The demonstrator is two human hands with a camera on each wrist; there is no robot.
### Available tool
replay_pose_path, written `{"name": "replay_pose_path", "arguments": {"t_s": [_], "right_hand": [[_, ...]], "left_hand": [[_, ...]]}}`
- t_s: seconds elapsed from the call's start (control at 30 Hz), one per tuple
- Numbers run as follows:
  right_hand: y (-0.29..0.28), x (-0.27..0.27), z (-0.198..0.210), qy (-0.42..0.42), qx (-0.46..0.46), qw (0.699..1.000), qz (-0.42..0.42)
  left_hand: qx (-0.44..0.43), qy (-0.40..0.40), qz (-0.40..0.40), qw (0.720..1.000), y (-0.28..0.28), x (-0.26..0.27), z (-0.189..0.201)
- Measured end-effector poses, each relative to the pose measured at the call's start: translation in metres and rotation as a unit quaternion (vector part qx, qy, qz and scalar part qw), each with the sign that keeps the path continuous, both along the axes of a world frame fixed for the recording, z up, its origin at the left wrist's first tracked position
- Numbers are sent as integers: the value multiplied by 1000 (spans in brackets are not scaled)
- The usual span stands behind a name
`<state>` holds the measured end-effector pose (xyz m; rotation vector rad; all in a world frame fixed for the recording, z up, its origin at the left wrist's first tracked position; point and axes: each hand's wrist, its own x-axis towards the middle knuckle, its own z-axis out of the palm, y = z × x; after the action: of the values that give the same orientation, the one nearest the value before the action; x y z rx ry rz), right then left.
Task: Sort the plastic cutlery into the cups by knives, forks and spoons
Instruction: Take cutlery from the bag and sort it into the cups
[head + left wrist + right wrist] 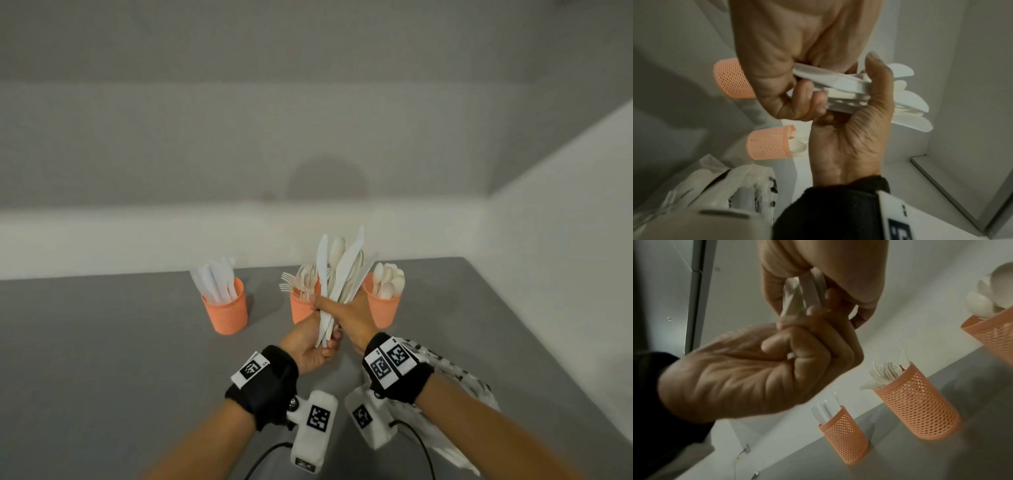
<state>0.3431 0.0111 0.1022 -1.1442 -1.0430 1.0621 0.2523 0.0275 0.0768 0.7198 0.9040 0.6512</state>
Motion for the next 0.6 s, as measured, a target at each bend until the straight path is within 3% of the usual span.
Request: {"name": "replay_pose_path", "arguments": {"t_s": [0.2,0.33,0.6], "right_hand": [[6,-3,1,28,-27,996,81],[5,-15,3,-19,1,999,36],[18,-29,-6,-2,15,1000,-15]], "left_hand": [[10,24,-26,999,4,-14,-6],[-7,-14,2,1000,6,-20,-11],[-99,-136,76,983,10,-41,-10]]}}
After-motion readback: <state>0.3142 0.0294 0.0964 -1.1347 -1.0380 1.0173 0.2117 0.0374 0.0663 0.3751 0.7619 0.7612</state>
